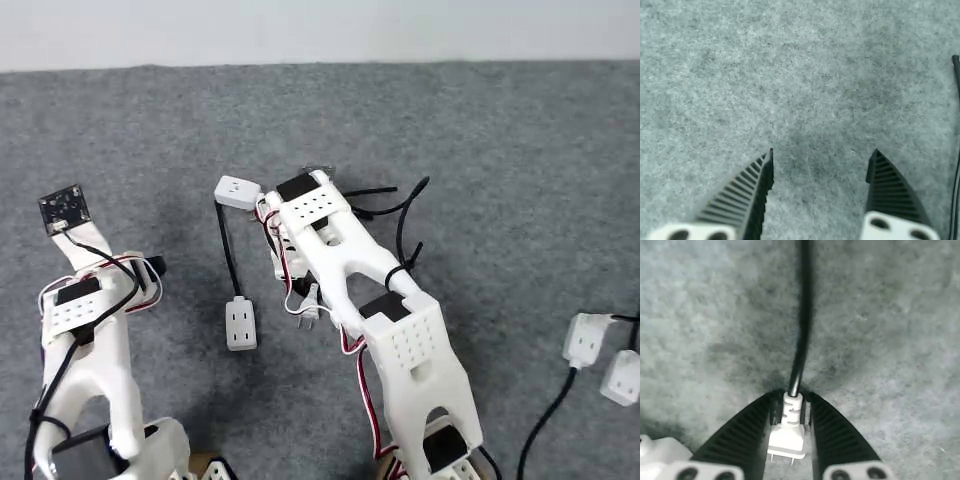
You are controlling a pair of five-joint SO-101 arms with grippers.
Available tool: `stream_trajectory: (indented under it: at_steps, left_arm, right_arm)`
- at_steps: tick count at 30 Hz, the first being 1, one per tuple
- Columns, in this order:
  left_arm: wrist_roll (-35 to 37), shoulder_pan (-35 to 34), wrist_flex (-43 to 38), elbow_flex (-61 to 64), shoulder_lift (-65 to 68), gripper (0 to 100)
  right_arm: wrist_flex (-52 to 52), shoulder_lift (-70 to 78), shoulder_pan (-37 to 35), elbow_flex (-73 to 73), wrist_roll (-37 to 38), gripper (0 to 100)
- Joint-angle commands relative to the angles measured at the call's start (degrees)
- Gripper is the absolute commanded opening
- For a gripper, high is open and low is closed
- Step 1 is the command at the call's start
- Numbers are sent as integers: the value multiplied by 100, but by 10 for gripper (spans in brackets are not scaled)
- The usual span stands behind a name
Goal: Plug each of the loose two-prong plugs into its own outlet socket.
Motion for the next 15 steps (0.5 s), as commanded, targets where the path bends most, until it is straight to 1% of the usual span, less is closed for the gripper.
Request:
stream_trajectory:
  at_steps: [1,2,5,7,9,11,13,15]
  left_arm:
    - [-62,18,79,-251,-9,286]
    - [-62,18,79,-251,-9,286]
    - [-62,18,79,-251,-9,286]
    - [-62,26,176,-286,0,286]
    - [-167,132,501,-426,53,286]
    - [-422,176,730,-629,299,286]
    - [-440,176,985,-980,668,281]
    - [-466,176,1301,-1341,1046,243]
  right_arm:
    - [-66,-303,-40,-35,-44,8]
    - [-40,-338,-40,-35,0,8]
    - [-4,-549,-145,-35,651,8]
    - [136,-857,-198,-35,879,8]
    - [303,-1279,-251,-35,914,8]
    - [435,-1754,-259,-18,923,8]
    - [444,-2264,-268,132,1134,8]
    - [338,-2765,-277,396,1354,8]
